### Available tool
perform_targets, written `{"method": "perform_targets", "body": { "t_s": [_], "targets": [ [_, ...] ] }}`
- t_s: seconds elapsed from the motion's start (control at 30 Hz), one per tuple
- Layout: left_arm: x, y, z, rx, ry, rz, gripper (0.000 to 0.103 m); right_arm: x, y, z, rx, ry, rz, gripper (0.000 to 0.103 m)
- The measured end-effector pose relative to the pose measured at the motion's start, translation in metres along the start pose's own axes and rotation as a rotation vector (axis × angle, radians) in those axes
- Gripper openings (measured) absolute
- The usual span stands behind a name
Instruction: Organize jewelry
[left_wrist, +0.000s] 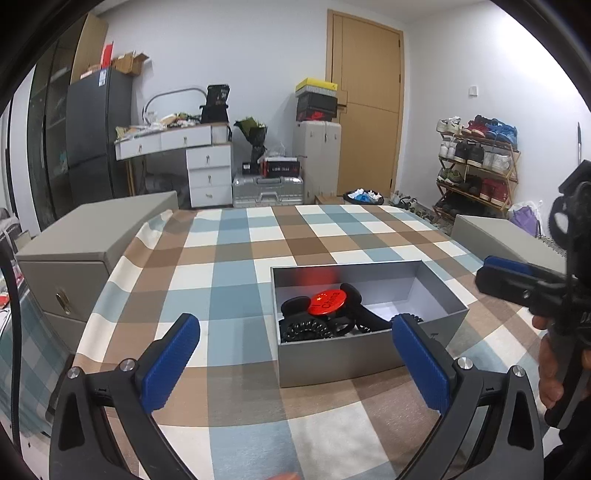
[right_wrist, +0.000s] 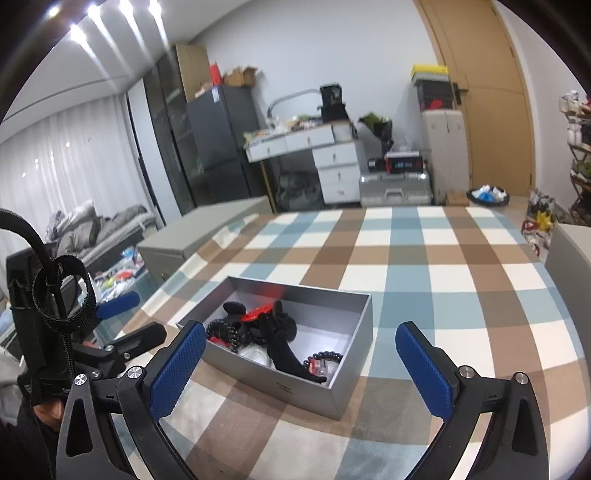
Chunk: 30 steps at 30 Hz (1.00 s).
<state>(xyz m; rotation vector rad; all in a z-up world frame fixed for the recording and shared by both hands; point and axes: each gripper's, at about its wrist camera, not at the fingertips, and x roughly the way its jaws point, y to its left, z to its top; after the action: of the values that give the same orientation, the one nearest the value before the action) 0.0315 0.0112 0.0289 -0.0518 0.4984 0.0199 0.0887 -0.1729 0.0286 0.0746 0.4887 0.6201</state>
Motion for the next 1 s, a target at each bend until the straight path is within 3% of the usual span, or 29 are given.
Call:
{"method": "perform_targets", "body": {
  "t_s": [0.43, 1.0],
  "targets": [
    [-0.001, -0.001, -0.009, 0.006, -0.040, -0.019, 0.102, -0.011, 0.010, -0.014, -0.062, -0.127, -0.014, 0.103],
    [-0.001, -0.004, -0.011, 0.015, -0.025, -0.022, 0.102, -0.013, 0.020, -0.023, -0.126, -0.171, -0.057, 0.103]
  ]
}}
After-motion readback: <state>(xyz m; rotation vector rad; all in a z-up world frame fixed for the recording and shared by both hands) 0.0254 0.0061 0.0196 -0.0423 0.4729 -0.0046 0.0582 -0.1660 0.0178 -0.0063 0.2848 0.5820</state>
